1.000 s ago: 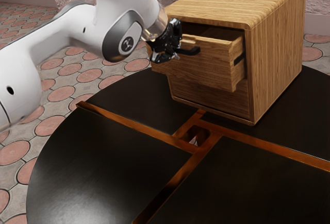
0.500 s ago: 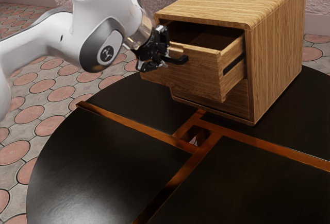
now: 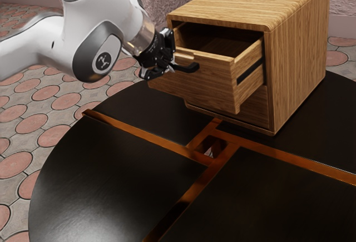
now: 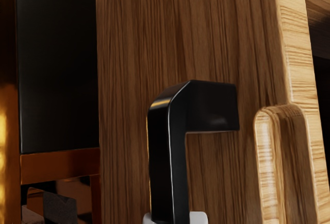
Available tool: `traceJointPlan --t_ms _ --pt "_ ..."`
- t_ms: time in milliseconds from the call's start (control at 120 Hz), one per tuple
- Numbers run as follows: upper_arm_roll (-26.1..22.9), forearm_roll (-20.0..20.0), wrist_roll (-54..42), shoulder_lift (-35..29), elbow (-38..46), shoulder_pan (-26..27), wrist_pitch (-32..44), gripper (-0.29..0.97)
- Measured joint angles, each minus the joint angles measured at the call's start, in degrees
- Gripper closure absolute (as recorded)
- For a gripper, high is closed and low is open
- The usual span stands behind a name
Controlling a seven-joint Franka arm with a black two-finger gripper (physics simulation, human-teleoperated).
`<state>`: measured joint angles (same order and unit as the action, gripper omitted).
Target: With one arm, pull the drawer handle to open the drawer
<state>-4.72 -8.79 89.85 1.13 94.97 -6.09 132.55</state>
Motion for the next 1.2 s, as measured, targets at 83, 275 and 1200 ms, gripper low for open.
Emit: traceJointPlan --t_ms 83,275,1200 --pt "-0.1 0.3 0.0 0.1 0.0 -0.1 0.0 0.79" --pt "0.1 1.5 0.0 -1.6 3.1 -0.3 -0.1 0.77" --pt "0.1 2.6 0.2 -14.6 17.6 -3.3 0.3 0.77"
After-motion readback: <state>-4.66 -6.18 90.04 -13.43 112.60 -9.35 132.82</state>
